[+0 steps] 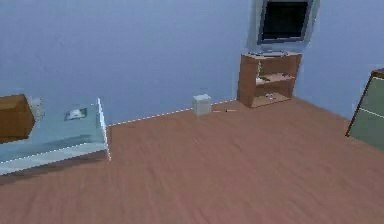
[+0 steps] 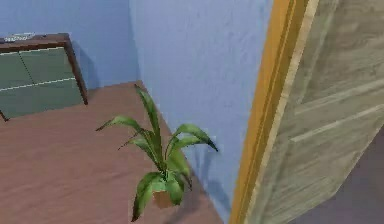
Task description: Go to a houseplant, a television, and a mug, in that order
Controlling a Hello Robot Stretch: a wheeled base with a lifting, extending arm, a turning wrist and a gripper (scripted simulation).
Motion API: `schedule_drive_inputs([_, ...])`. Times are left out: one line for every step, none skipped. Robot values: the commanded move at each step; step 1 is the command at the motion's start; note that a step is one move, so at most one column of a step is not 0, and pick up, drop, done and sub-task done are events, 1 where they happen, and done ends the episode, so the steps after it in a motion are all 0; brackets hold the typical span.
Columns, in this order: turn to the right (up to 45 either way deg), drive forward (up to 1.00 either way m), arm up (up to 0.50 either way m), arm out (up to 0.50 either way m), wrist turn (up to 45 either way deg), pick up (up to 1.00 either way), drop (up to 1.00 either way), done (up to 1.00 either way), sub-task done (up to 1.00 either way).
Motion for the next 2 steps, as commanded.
schedule_drive_inputs([30.0, 0.0, 0.0, 0.0, 0.0, 0.0, 0.0, 0.0, 0.0])
schedule_drive_inputs([0.0, 0.7, 0.0, 0.0, 0.0, 0.0, 0.0, 0.0, 0.0])
